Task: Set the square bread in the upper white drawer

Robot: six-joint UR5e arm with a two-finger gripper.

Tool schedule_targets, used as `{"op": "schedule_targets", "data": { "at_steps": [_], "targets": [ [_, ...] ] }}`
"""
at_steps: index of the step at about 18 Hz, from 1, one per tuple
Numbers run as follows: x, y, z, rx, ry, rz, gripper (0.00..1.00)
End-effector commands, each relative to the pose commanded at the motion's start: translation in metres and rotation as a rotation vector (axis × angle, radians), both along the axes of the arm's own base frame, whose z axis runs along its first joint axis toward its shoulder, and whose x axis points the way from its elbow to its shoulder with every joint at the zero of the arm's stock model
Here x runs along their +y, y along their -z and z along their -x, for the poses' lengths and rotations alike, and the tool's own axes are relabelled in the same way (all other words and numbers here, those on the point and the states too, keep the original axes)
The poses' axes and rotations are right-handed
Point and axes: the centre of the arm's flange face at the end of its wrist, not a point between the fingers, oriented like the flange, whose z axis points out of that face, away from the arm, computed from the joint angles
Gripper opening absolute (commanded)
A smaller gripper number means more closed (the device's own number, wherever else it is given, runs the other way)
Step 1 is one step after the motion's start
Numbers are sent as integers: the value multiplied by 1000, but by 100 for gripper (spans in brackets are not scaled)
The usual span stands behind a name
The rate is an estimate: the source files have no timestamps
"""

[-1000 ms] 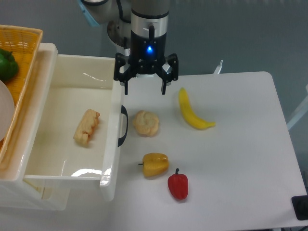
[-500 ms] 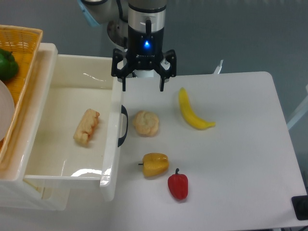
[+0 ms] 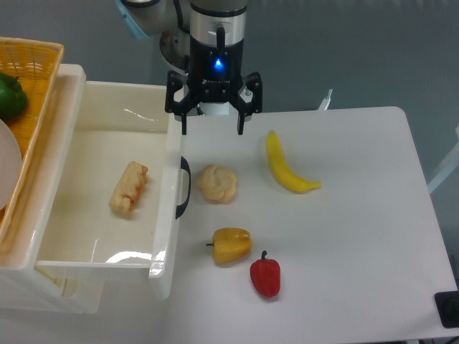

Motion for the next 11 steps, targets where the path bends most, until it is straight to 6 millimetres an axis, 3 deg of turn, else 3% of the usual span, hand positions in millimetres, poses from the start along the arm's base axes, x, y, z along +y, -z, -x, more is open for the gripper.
{"op": "schedule_targets", "data": {
  "at_steps": [8,11],
  "targets": [
    [0,1,0,-2,2,0,100],
    [-2,5,9,-7,-14,6,100]
  ]
}}
